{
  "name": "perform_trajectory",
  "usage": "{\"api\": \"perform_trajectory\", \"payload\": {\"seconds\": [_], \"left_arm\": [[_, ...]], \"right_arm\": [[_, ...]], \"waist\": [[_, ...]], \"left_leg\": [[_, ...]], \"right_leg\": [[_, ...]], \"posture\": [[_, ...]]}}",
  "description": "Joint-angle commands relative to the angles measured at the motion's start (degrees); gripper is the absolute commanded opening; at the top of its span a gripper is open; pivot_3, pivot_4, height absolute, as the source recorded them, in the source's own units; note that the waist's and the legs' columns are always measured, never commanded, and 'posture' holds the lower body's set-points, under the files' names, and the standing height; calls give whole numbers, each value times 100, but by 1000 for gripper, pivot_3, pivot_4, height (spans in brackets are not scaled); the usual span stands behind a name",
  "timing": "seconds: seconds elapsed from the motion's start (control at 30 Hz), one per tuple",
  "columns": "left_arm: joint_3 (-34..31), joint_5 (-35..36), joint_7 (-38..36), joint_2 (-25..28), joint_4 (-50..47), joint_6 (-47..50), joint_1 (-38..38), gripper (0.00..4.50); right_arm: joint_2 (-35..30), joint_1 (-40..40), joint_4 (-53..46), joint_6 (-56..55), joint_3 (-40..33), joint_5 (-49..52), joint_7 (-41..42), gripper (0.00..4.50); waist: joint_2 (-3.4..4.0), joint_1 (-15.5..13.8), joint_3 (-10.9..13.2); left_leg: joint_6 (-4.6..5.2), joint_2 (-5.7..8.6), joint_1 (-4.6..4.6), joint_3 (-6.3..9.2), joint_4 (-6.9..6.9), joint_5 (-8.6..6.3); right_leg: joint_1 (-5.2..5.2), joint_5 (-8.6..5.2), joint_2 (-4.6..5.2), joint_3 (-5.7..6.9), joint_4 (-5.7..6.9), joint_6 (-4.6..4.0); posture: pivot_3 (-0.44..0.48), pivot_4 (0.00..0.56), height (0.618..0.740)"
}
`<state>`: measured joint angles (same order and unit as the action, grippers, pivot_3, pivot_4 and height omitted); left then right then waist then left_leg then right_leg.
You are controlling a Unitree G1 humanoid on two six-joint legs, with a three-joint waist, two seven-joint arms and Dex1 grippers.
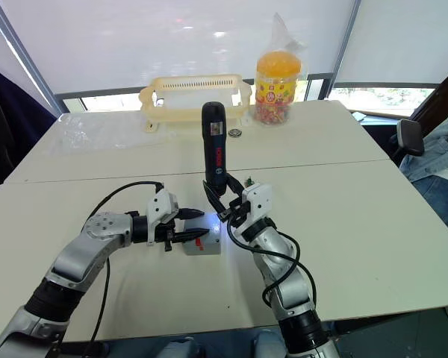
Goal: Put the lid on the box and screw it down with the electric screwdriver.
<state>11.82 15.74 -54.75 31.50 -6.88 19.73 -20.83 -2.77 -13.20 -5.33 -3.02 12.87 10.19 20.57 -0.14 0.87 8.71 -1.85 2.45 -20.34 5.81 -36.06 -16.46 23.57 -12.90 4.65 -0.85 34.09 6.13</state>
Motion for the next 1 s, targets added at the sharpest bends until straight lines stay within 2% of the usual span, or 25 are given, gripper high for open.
{"api": "perform_trajectory", "payload": {"seconds": [0.03, 0.37, 1.0], "left_arm": [[127, -131, -4, 14, 88, 90, 97, 2318], [109, -144, 35, -3, 81, 83, 171, 2318], [3, -117, 80, 81, -17, 128, 301, 2318]], "right_arm": [[-41, 174, 329, 220, 78, -148, 28, 1783], [-138, 243, 374, 241, 60, -195, 99, 1783], [-70, 338, 1267, -172, 124, -231, 296, 1783]], "waist": [[0, 4, 0], [0, 3, 0], [-8, 14, -19]], "left_leg": [[0, 0, 0, 0, 1, 0], [0, 0, 2, 0, 0, 0], [0, -1, 20, 0, 3, 0]], "right_leg": [[0, 0, 0, 0, 0, 0], [-1, 0, -1, 0, 1, 0], [-16, 0, -2, 0, 1, -1]], "posture": [[0, 150, 740], [0, 150, 740], [0, 150, 740]]}}
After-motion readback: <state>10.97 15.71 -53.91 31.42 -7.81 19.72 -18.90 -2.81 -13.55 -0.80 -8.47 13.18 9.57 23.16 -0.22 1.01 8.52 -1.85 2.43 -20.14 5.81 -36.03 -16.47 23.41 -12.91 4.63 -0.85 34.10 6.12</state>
